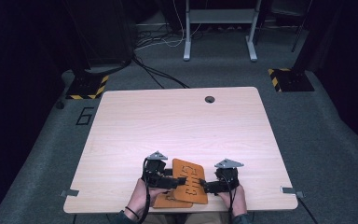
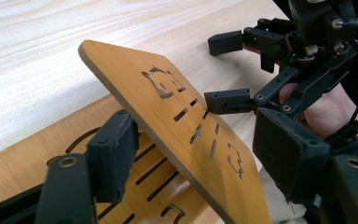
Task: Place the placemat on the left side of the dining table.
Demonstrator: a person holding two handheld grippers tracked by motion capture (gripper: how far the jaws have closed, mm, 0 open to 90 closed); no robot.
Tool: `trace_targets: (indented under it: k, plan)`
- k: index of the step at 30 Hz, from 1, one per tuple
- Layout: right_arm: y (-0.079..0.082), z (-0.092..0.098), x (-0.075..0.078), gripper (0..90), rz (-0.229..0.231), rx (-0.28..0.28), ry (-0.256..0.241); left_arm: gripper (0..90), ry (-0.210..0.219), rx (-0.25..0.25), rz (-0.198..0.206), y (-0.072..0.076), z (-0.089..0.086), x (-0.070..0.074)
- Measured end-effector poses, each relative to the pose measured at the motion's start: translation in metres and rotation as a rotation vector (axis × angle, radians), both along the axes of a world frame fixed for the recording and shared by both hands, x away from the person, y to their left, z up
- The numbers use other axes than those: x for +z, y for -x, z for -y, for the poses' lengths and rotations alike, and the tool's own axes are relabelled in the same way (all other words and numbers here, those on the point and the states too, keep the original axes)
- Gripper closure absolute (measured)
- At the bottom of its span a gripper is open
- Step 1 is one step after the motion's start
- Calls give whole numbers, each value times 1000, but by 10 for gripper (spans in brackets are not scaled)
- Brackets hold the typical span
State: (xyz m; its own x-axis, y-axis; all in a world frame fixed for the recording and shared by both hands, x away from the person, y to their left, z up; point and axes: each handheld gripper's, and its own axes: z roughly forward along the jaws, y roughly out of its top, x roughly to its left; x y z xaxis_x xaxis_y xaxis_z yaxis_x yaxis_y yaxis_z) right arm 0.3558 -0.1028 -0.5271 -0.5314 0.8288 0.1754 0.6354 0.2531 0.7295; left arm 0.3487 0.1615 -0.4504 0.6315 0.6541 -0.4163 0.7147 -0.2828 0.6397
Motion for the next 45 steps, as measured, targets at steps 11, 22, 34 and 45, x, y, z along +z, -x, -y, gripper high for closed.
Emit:
trace_targets:
  k: [11,22,34,45]
  plan:
    - [1,5,0,2,-2,-23,-17,495,1,-68,-7,2,14,2]
    - [6,-6,-1,62,40,-69,152,551,0,-92,5,1,28,12]
    - [5,3,0,66,36,-102,85,559,-47,-137,27,-1,50,23]
    - [5,10,0,73,28,-175,57,590,-97,-179,50,-5,72,31]
